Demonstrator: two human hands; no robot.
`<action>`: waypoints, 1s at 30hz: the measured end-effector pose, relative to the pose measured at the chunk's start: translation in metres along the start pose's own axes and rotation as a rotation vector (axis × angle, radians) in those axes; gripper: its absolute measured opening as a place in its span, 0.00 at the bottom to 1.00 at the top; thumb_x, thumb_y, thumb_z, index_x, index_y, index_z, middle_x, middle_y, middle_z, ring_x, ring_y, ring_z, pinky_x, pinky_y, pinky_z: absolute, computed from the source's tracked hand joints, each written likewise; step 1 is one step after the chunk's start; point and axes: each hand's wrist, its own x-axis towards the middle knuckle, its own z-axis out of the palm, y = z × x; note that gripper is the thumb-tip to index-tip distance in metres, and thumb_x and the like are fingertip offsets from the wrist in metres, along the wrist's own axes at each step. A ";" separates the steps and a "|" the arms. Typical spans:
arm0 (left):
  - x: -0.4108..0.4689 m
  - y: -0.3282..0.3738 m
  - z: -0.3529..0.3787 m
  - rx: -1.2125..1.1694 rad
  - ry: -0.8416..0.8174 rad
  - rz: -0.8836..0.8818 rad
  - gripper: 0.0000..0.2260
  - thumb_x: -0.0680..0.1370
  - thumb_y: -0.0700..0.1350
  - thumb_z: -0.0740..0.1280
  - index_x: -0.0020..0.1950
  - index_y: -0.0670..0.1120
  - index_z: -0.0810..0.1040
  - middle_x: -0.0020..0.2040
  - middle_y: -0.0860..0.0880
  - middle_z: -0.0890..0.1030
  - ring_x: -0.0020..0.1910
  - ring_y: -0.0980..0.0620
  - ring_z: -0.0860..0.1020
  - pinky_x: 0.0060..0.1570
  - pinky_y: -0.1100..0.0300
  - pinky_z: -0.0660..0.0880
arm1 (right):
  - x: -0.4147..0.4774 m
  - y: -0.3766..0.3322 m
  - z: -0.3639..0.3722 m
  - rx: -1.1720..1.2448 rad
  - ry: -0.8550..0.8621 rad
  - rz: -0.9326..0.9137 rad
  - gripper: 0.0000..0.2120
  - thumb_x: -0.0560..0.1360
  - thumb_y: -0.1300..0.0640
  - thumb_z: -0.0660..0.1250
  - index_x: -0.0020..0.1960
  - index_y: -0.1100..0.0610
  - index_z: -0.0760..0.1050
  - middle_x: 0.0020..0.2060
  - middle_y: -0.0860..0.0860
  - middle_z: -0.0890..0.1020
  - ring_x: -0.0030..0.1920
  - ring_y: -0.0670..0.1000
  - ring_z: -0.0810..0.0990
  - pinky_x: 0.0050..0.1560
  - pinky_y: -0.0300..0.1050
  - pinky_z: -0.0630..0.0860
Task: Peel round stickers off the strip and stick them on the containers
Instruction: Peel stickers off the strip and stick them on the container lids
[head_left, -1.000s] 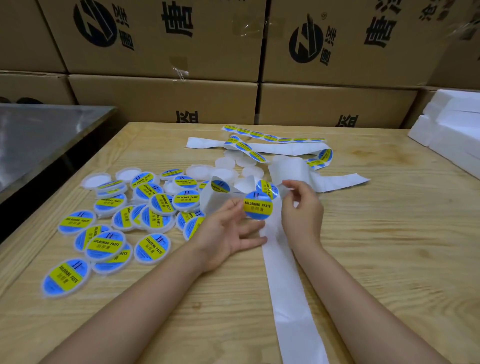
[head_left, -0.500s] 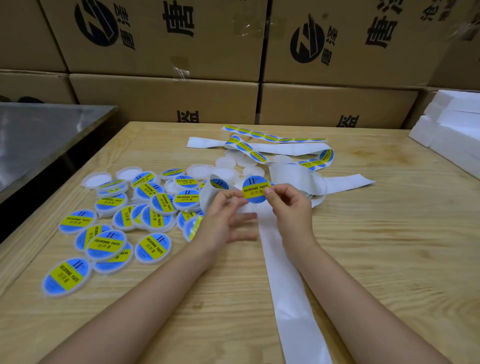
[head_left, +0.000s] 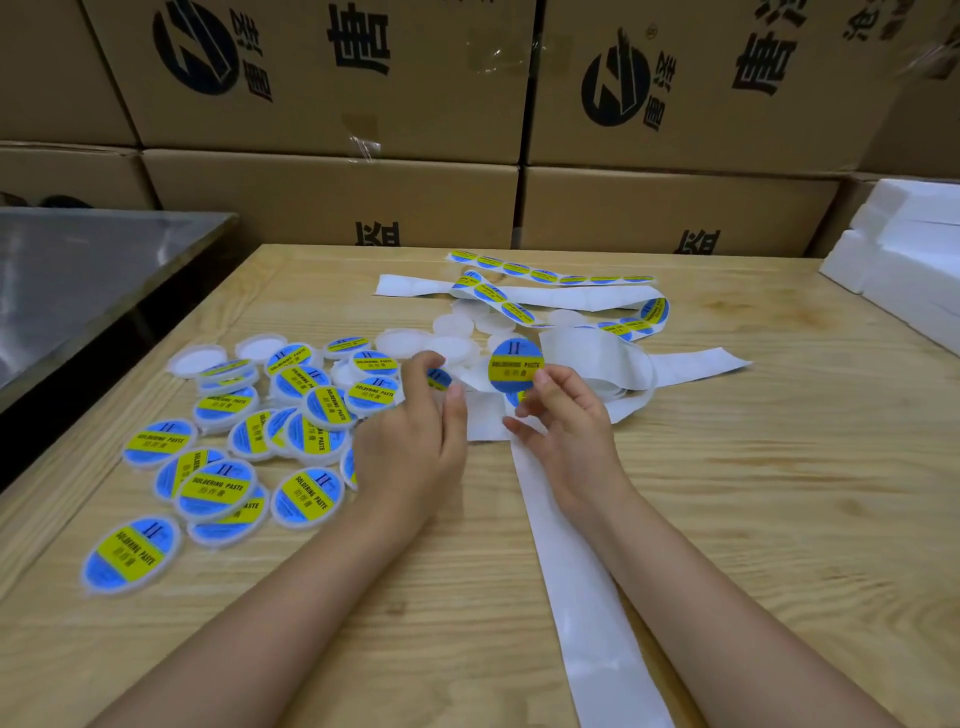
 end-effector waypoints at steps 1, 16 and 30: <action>0.003 -0.004 -0.002 0.114 -0.015 0.018 0.25 0.76 0.56 0.46 0.62 0.43 0.70 0.27 0.48 0.78 0.28 0.40 0.77 0.29 0.58 0.60 | -0.001 0.000 0.001 -0.017 -0.050 0.006 0.05 0.78 0.59 0.62 0.45 0.55 0.75 0.34 0.51 0.75 0.34 0.49 0.74 0.43 0.46 0.75; 0.007 -0.017 0.010 0.218 -0.174 0.265 0.18 0.72 0.42 0.58 0.60 0.40 0.75 0.49 0.47 0.82 0.50 0.46 0.80 0.64 0.50 0.56 | 0.004 0.021 -0.003 -0.634 -0.105 -0.015 0.39 0.68 0.31 0.47 0.74 0.41 0.38 0.63 0.50 0.76 0.63 0.41 0.72 0.53 0.21 0.61; 0.001 -0.019 0.015 0.201 -0.230 0.288 0.23 0.70 0.59 0.69 0.57 0.43 0.77 0.50 0.47 0.82 0.54 0.48 0.79 0.67 0.51 0.49 | 0.008 0.027 -0.007 -0.644 -0.133 -0.110 0.36 0.78 0.59 0.62 0.75 0.50 0.40 0.46 0.51 0.81 0.44 0.37 0.78 0.52 0.30 0.72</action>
